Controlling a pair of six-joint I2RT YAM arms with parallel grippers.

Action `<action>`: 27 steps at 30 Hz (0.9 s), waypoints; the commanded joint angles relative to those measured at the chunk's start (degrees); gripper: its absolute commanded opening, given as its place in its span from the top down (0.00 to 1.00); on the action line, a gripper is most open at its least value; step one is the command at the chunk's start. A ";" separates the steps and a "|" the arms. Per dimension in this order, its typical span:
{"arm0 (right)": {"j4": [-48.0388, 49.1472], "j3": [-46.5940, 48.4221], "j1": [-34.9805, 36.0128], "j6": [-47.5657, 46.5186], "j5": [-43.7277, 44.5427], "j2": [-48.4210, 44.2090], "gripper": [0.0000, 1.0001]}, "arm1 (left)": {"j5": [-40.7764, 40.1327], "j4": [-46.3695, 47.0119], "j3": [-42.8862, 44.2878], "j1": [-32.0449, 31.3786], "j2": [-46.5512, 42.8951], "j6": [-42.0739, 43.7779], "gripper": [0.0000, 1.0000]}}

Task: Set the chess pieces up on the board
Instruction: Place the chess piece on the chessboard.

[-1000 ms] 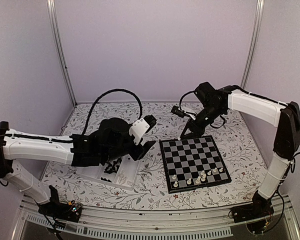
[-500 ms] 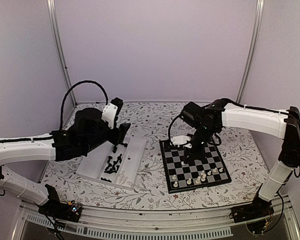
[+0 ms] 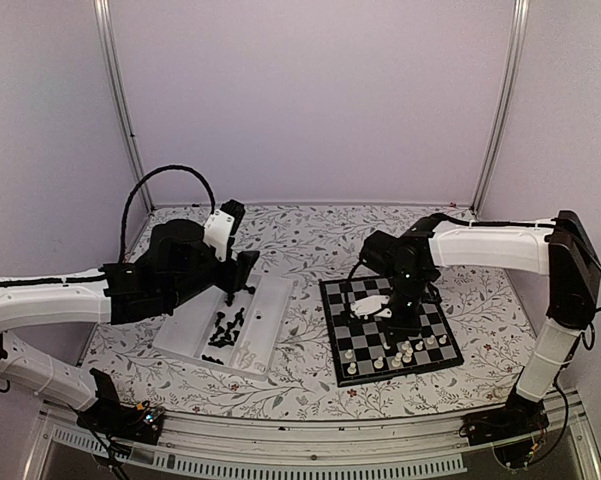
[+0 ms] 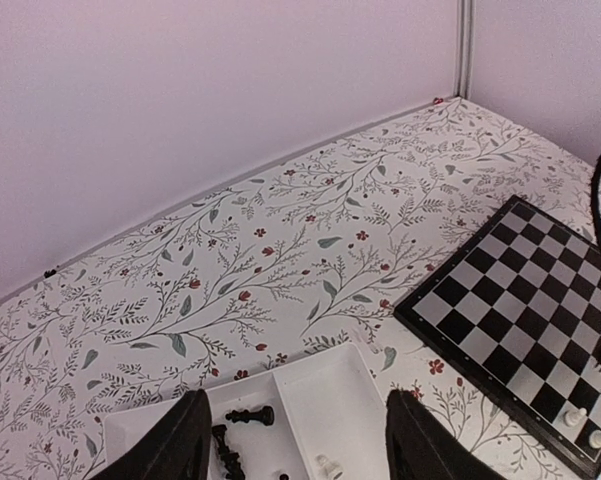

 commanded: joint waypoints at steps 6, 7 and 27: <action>0.15 -2.10 0.00 -0.05 2.65 2.93 0.99 | -0.24 -0.69 -0.68 0.74 -0.80 -0.24 0.38; 0.37 -2.24 -0.05 0.01 3.02 3.02 0.99 | -0.19 -0.69 -0.68 0.74 -0.75 -0.30 0.38; 3.60 -1.99 0.00 1.57 3.84 4.68 0.87 | 1.03 -0.65 -0.69 0.74 0.40 -0.63 0.38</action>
